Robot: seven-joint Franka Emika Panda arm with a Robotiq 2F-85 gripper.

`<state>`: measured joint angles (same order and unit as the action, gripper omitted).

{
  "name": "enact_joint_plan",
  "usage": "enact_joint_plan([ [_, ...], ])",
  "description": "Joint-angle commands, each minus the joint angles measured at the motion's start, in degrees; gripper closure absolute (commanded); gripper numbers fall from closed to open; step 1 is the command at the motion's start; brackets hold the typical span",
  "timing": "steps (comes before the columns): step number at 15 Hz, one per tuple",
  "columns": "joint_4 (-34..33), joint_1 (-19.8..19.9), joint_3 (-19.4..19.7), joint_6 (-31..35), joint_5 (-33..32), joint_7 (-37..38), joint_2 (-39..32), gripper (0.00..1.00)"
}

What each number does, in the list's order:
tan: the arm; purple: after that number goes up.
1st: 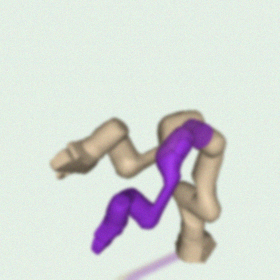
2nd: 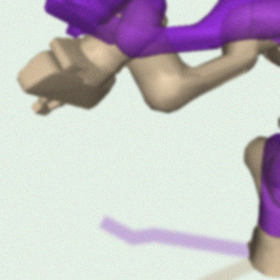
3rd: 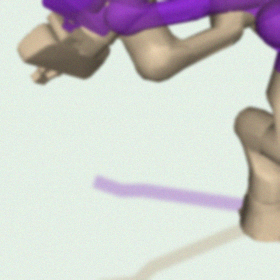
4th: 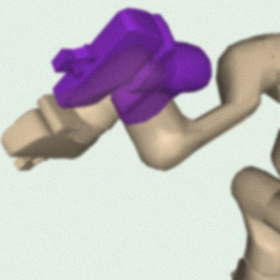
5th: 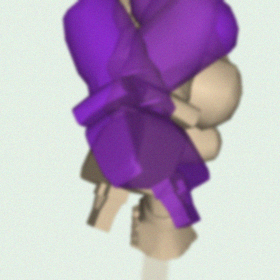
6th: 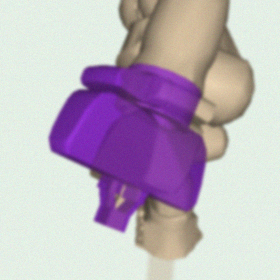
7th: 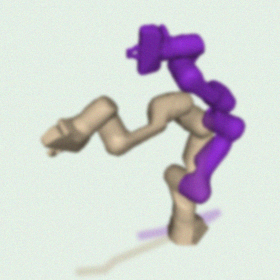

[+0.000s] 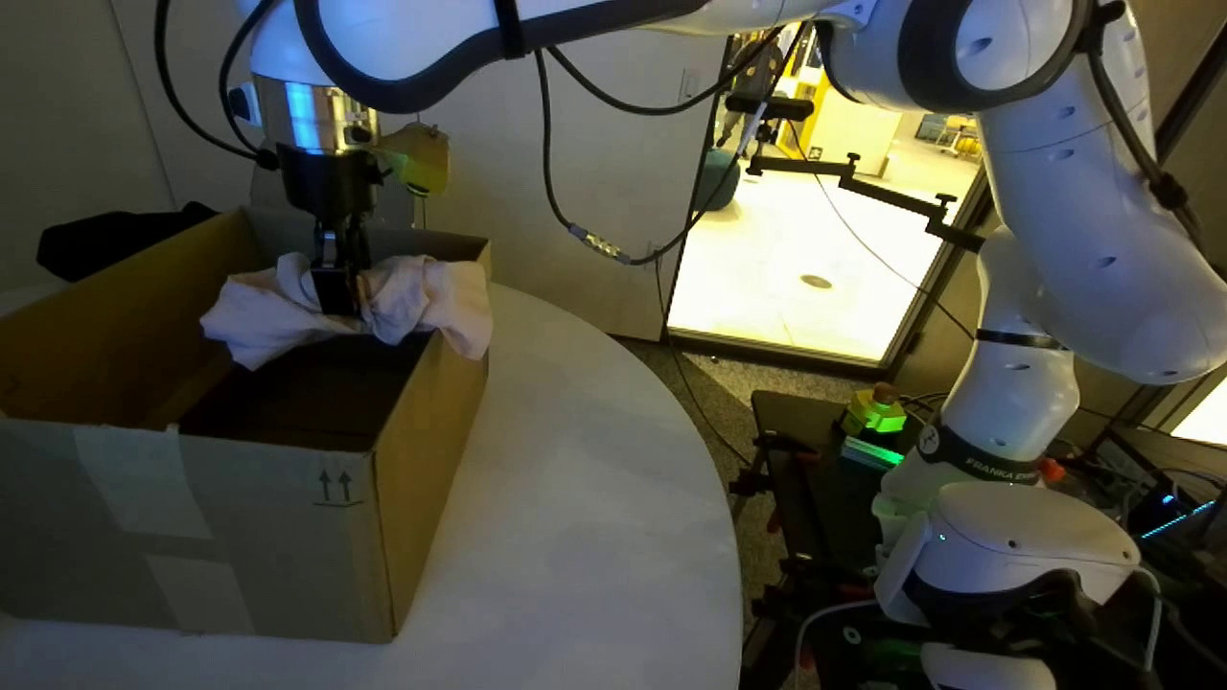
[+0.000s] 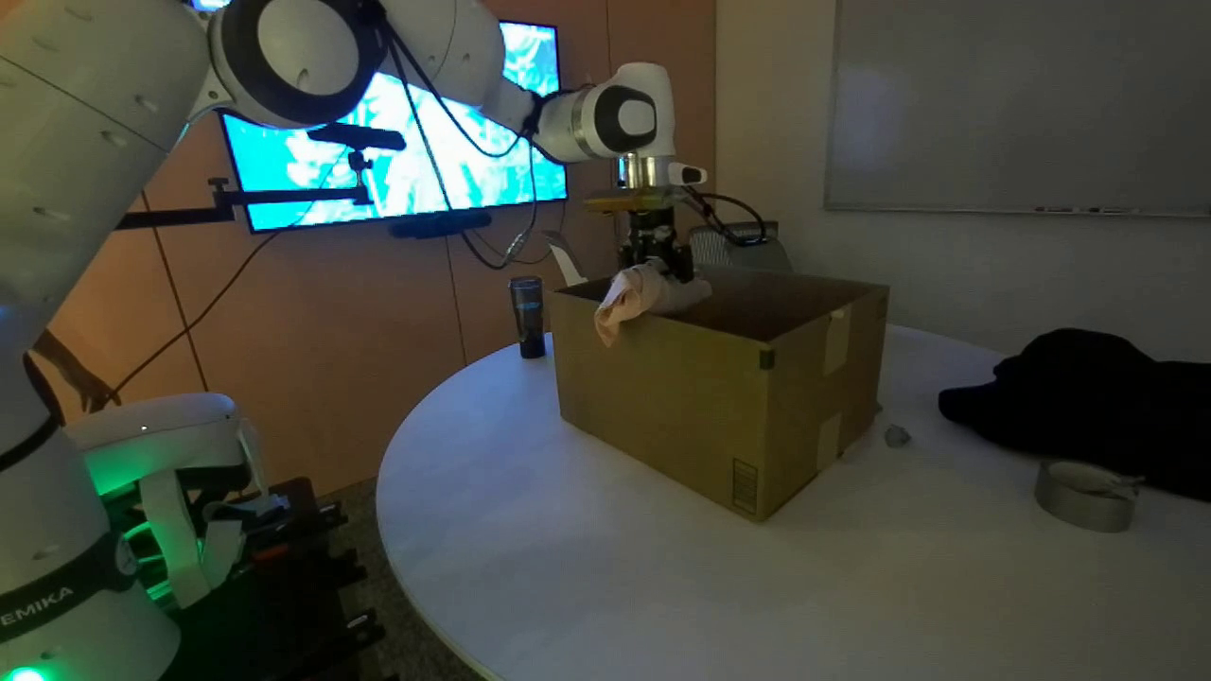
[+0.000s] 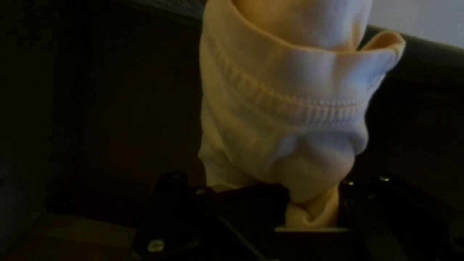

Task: Put the marker on the towel, fold the towel then put it in the box

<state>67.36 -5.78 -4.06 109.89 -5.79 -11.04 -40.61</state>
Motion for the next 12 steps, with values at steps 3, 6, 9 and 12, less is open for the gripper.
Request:
enact_joint_plan([
  [3, -3.0, -1.3, 1.8, 7.4, -1.0, 6.8, -2.2, 1.0],
  [6, -2.7, -2.2, 2.8, 12.3, -2.2, 9.9, -2.9, 1.0],
  [9, -2.2, -3.4, 4.1, 16.9, -3.6, 13.5, -3.7, 1.0],
  [12, -2.1, -4.3, 5.0, 18.8, -4.7, 15.8, -4.3, 1.0],
])
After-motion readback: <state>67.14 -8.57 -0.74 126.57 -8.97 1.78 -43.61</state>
